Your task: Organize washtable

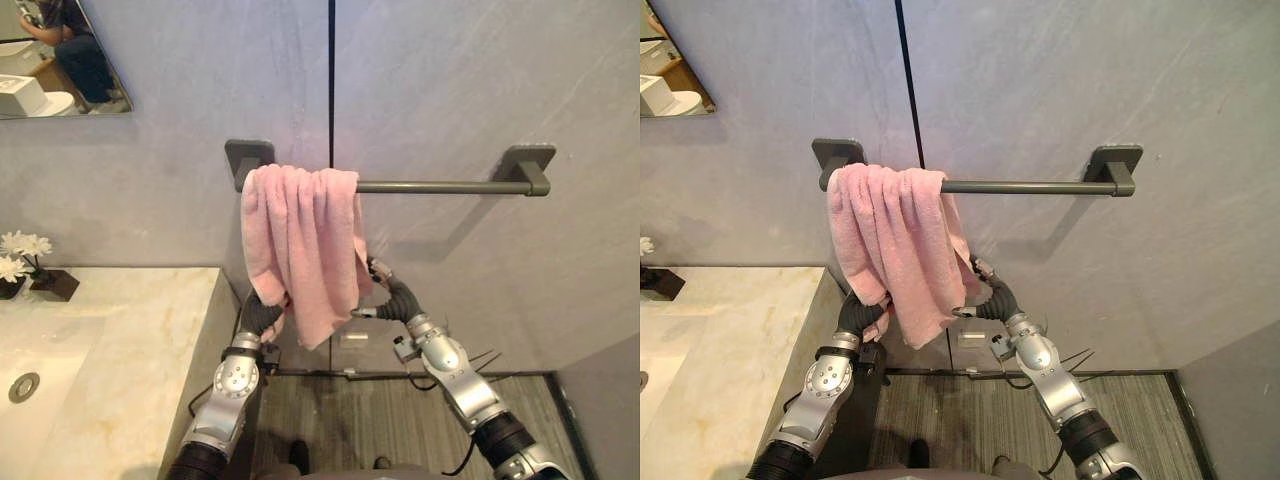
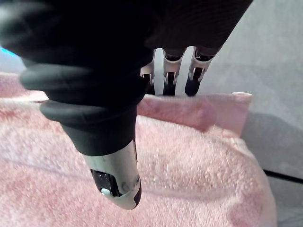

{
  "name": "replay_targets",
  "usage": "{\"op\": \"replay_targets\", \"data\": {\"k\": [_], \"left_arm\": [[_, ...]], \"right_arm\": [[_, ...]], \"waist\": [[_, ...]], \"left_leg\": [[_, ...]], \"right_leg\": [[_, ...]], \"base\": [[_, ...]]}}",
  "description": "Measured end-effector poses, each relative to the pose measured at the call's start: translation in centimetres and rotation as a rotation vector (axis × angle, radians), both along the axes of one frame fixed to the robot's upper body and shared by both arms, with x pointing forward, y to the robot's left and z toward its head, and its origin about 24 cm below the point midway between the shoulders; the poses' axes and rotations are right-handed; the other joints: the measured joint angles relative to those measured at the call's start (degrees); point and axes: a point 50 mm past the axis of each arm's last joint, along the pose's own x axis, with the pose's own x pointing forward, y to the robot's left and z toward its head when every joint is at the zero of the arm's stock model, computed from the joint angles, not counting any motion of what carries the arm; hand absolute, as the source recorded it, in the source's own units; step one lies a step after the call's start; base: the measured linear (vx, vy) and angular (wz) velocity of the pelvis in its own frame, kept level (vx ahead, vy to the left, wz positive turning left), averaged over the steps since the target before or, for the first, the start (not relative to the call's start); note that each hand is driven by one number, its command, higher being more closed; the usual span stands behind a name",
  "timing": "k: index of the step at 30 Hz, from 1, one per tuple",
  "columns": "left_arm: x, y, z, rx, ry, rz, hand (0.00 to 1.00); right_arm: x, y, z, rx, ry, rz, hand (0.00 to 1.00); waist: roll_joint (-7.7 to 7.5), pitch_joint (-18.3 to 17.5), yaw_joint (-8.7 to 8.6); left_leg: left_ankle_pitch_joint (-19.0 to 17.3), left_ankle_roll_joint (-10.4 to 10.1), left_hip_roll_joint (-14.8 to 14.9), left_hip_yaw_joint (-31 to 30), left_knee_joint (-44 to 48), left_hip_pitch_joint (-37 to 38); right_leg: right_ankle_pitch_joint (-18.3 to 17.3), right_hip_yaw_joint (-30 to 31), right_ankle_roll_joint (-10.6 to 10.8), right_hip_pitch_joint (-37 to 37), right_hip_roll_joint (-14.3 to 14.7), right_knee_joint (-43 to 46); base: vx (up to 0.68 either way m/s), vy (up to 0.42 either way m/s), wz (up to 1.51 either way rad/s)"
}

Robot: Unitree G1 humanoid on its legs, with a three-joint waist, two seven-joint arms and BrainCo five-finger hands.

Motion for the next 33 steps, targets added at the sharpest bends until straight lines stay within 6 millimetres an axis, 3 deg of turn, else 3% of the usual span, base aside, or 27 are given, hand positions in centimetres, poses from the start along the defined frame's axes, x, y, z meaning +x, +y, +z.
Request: {"op": "replay_targets", "data": {"k": [9, 12, 15, 18, 25, 33], "left_arm": [[0.0, -0.3, 0.1, -0.005, -0.012, -0.009, 1.0], [0.1, -0.3, 0.3, -0.006, -0.02, -0.007, 1.0], [0.0, 0.5, 0.8, -0.01, -0.042, 0.024, 1.0], [0.1, 0.7, 1.5, -0.014, -0.073, 0.026, 1.0], [-0.5, -0.4, 1.5, -0.065, -0.072, -0.002, 1.0], [-0.8, -1.5, 1.2, -0.103, -0.053, -0.039, 1.0]], "right_arm": [[0.5, 0.6, 0.2, 0.011, -0.004, 0.004, 1.0], [0.7, -0.9, 0.3, 0.013, -0.007, -0.056, 1.0], [0.1, -4.2, 0.5, 0.047, -0.025, -0.207, 1.0], [-0.7, -6.0, 0.5, 0.051, -0.034, -0.27, 1.0], [-2.6, -7.1, 0.1, 0.115, -0.038, -0.356, 1.0], [-3.9, -7.7, -1.1, 0.156, 0.005, -0.434, 1.0]], "waist": [[-0.46, -0.3, 0.2], [-0.74, -0.5, 0.17], [-0.77, -0.5, 0.08], [-0.77, -0.5, -0.09], [-0.77, -0.5, -1.63], [-0.77, -0.5, -1.77]], "left_leg": [[0.4, -0.1, -0.1, -0.8, 0.0, -0.4], [0.4, -0.1, -0.1, -0.8, 0.0, -0.4], [0.4, -0.1, -0.1, -0.5, 0.0, -0.2], [0.3, -0.1, 0.1, 0.3, 0.0, 0.2], [0.2, -0.2, 0.7, 1.1, -0.3, 0.5], [-0.5, -0.7, 0.9, 2.5, -0.3, 0.4]], "right_leg": [[0.0, -1.0, 0.0, 0.2, 0.0, -0.3], [0.0, -0.9, 0.0, 0.2, 0.0, -0.2], [0.0, -0.7, 0.0, 0.2, 0.0, -0.2], [0.1, 0.1, -0.1, 0.2, 0.1, -0.2], [0.3, 0.9, -0.2, 0.1, 0.3, -0.3], [0.4, 2.3, -0.1, -0.9, 0.5, -0.6]], "base": [[-0.01, -0.014, 0.06], [0.0, 0.0, 0.0], [-0.01, -0.011, -0.03], [-0.02, -0.016, -0.12], [-0.03, -0.012, -0.09], [-0.01, -0.01, -0.09]]}}
